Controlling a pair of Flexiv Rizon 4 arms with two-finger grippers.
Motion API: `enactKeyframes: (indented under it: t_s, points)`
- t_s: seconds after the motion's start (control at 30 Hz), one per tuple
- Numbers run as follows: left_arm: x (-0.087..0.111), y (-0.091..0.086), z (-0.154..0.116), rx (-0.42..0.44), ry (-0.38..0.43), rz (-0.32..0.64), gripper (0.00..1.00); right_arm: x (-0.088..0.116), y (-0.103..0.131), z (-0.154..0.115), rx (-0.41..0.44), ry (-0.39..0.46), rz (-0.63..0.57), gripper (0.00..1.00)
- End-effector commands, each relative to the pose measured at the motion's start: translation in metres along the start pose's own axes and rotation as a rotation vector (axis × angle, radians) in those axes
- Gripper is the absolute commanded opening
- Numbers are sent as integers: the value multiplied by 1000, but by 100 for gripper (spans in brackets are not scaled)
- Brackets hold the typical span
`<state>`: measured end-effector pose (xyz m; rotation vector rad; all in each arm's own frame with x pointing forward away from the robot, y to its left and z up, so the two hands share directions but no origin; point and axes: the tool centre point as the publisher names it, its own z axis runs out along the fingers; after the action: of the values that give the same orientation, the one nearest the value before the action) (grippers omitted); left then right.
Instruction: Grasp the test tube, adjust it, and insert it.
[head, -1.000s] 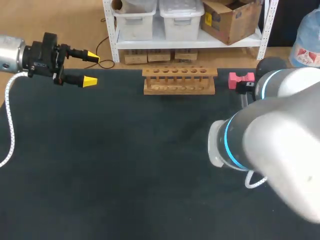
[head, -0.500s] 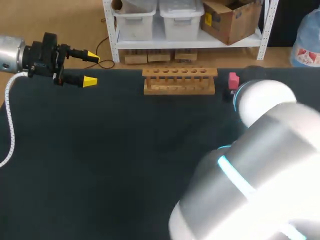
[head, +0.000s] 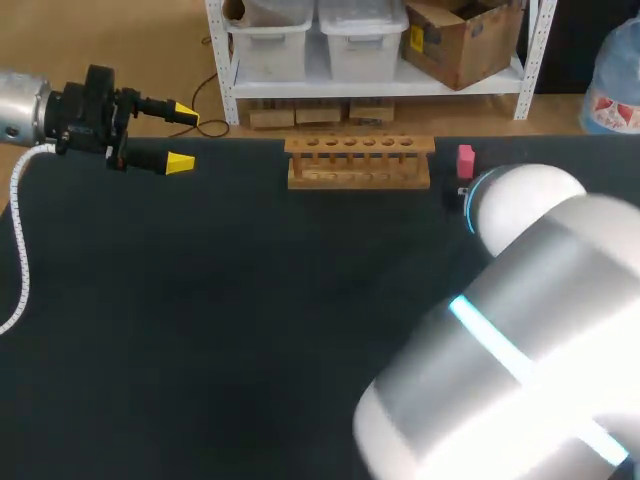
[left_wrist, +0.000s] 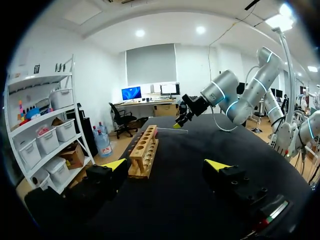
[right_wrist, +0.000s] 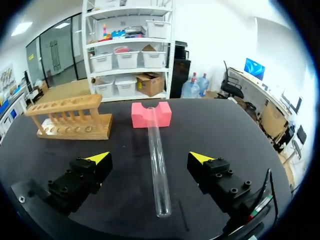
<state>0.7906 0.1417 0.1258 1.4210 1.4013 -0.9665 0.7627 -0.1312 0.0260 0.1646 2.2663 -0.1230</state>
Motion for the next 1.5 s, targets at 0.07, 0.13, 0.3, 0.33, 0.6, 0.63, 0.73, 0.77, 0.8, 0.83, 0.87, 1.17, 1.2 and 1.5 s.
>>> enactKeyframes:
  t_s: [0.07,0.13,0.3,0.33,0.6,0.63,0.73,0.77,0.8,0.83,0.87,1.17,1.2,1.5]
  points:
    - [0,-2,0,-5,0,2,100,2,-10,4,-251,16,-24,100]
    - [0,-2,0,-5,0,2,100,3,-10,7,-255,15,-31,100]
    - [0,-2,0,-5,0,2,100,5,-7,14,-264,10,-39,100]
    - [0,-2,0,-5,0,2,100,5,-7,15,-266,10,-39,100]
    - [0,-2,0,-5,0,2,100,6,-6,29,-273,7,-33,100]
    - [0,-2,0,-5,0,2,100,6,-7,30,-272,6,-34,100]
    - [0,-2,0,-5,0,2,100,4,-9,35,-264,4,-30,100]
    - [0,-2,0,-5,0,2,100,4,-9,38,-260,4,-28,100]
    - [0,-2,0,-5,0,2,100,4,-10,40,-257,6,-24,100]
    - [0,-2,0,-5,0,2,100,4,-10,42,-254,7,-22,100]
    - [0,-2,0,-5,0,2,100,4,-11,44,-251,8,-21,100]
    - [0,-2,0,-5,0,2,100,5,-11,54,-222,16,-20,100]
    - [0,-2,0,-5,0,2,100,6,-11,55,-218,18,-20,100]
    - [0,-2,0,-5,0,2,100,9,-11,60,-179,28,-23,82]
